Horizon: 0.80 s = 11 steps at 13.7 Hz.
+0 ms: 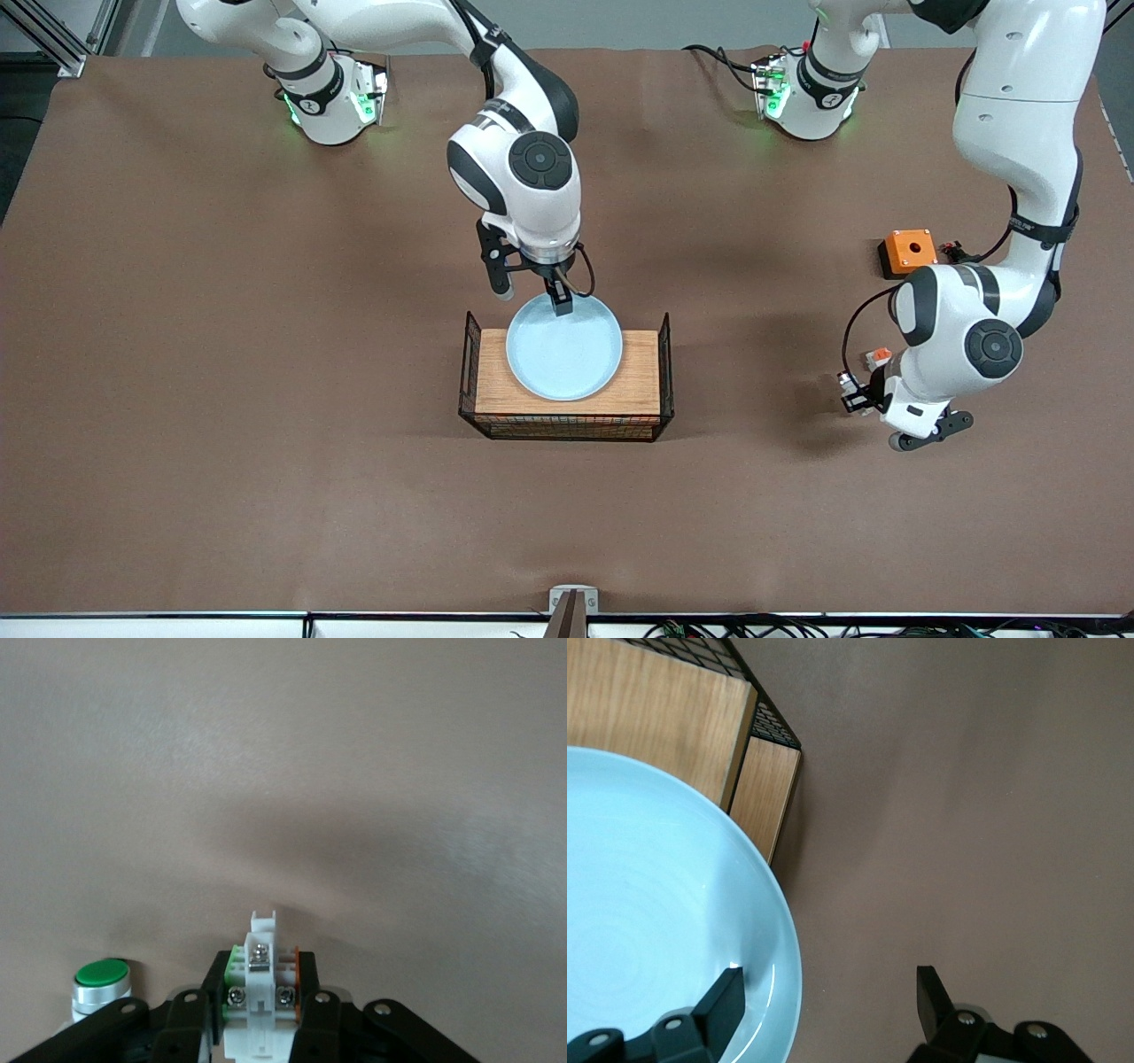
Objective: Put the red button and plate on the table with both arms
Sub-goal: 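Set the button down with the left gripper while the right gripper grips the plate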
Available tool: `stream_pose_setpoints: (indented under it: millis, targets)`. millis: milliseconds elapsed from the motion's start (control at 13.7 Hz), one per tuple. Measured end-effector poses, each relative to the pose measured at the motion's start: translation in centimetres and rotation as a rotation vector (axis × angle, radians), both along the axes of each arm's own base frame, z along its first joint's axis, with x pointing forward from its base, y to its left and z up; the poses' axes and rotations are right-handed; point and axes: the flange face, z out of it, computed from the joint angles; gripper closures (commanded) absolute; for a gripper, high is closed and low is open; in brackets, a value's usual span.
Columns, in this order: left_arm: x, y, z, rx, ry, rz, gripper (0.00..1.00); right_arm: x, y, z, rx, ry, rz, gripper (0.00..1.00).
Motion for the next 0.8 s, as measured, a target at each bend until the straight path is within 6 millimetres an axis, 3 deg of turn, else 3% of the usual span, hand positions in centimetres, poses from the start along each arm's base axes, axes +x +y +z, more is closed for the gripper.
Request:
stream_pose_setpoints:
  millis: [220, 293, 512, 659, 805]
  targets:
    - [-0.1, -1.0, -0.9, 0.001, 0.000, 0.033, 0.10, 0.1, 0.1, 0.0, 0.004, -0.004, 0.000, 0.59]
    - [0.0, -1.2, -0.8, 0.001, -0.004, 0.031, 0.00, 0.1, 0.1, 0.1, 0.000, -0.009, 0.005, 0.66]
    - [1.0, -1.3, 1.5, 0.000, -0.037, 0.031, 0.00, 0.2, 0.0, 0.1, -0.018, -0.031, 0.025, 0.79]
    - [2.1, -1.3, 6.4, 0.003, -0.036, 0.031, 0.00, 0.2, 0.1, 0.1, -0.019, -0.032, 0.043, 0.89]
    - [2.9, -1.4, 13.0, 0.008, -0.033, 0.031, 0.00, 0.2, 0.1, 0.1, -0.018, -0.033, 0.060, 0.97]
